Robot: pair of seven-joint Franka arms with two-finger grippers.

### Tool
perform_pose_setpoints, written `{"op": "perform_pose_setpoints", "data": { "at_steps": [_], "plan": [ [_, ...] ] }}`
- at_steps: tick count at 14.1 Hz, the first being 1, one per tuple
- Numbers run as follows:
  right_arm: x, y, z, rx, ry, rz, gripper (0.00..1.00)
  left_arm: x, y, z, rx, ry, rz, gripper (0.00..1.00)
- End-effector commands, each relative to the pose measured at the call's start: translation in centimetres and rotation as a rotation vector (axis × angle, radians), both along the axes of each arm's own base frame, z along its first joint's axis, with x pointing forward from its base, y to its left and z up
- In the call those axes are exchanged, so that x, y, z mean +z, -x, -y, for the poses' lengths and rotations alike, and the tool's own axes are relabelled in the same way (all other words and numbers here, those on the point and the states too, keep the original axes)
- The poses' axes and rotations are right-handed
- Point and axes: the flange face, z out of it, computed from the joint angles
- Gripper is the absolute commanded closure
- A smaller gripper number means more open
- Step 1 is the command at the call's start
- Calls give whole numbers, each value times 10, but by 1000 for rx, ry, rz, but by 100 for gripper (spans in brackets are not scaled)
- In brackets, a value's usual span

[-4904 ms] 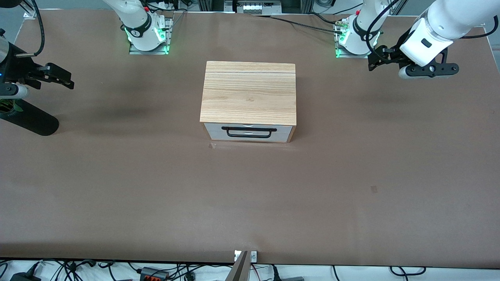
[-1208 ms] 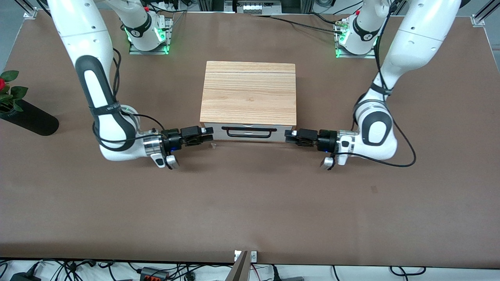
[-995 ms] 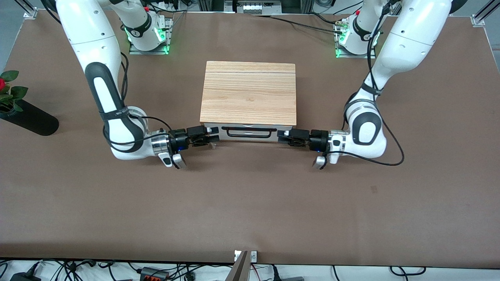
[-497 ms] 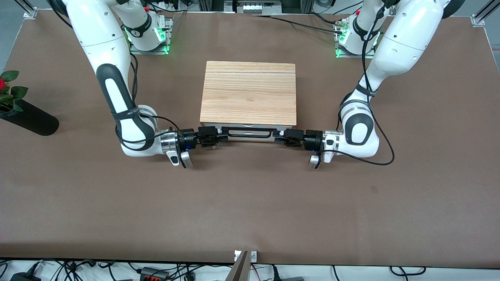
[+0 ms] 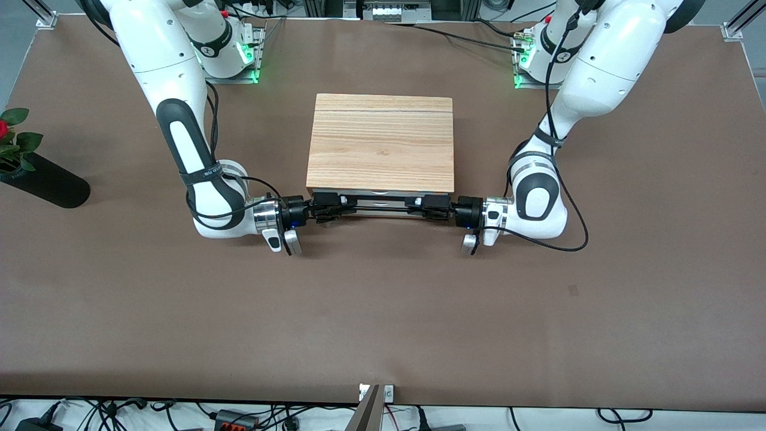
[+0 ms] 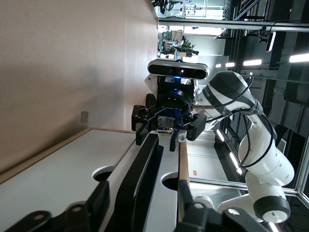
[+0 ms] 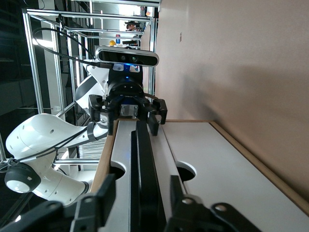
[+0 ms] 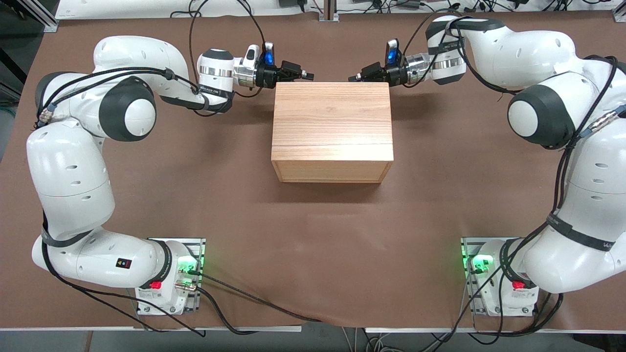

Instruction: Pull top drawer with both arms simultaneously

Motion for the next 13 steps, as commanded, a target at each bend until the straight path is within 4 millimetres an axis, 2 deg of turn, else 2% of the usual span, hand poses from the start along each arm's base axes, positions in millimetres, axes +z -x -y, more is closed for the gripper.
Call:
{"op": "perform_pose_setpoints", "data": {
  "at_steps": [1,2,4,7,10,13],
  "plan": [
    [-2,2,-1,-13,-16,60,69,-1,-2,8,18,11,21,48],
    [-2,1,0,-13,-22,94,72,-2,-2,8,21,3,21,55],
    [-12,3,2,-11,-21,103,74,-2,-1,9,22,3,22,59],
    [-12,4,1,-8,-23,116,88,-11,1,9,30,10,38,70],
    [-12,4,0,-7,-24,116,90,-17,1,10,44,25,50,81],
    [-12,4,1,-8,-23,116,91,-16,-1,10,57,30,50,84]
  ]
}}
